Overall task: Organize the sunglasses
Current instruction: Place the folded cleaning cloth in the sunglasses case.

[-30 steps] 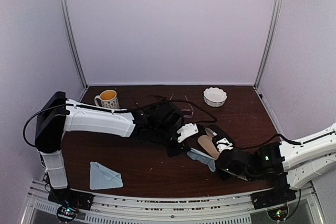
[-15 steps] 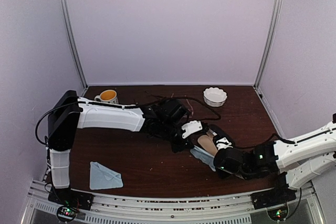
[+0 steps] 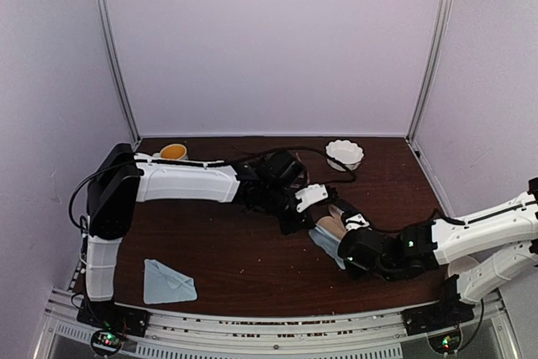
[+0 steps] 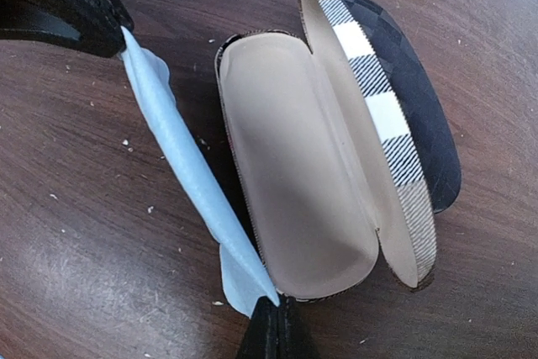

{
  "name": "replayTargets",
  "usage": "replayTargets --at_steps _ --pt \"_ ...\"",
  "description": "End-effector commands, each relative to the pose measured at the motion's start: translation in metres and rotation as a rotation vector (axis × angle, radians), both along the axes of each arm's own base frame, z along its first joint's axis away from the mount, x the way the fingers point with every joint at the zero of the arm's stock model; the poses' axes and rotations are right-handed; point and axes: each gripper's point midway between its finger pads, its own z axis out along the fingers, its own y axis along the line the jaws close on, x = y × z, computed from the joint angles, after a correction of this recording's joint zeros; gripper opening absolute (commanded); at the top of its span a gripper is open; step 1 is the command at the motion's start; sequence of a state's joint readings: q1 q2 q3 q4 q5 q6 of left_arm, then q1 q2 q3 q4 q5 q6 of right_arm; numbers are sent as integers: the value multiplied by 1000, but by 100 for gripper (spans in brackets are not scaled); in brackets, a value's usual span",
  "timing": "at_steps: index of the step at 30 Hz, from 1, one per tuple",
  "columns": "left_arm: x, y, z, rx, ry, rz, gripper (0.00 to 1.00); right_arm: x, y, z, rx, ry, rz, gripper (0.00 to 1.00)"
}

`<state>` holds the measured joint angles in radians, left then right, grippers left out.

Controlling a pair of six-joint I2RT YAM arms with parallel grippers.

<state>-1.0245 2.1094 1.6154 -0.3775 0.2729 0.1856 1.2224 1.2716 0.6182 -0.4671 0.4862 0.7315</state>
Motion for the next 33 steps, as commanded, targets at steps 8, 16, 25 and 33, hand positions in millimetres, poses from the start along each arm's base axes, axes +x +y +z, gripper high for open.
replayTargets --at_steps 8,16,25,33 --pt "29 -8 -1 2 -32 23 0 17 -14 -2 -99 -24 -37 0" --pt "34 -16 0 -10 -26 24 0 24 -20 -6 -128 -23 -54 0" --pt "44 -21 -5 3 -34 38 0 32 -24 -6 -165 -24 -66 0" --pt "49 -22 -13 17 -29 43 0 37 -26 -9 -202 -27 -72 0"
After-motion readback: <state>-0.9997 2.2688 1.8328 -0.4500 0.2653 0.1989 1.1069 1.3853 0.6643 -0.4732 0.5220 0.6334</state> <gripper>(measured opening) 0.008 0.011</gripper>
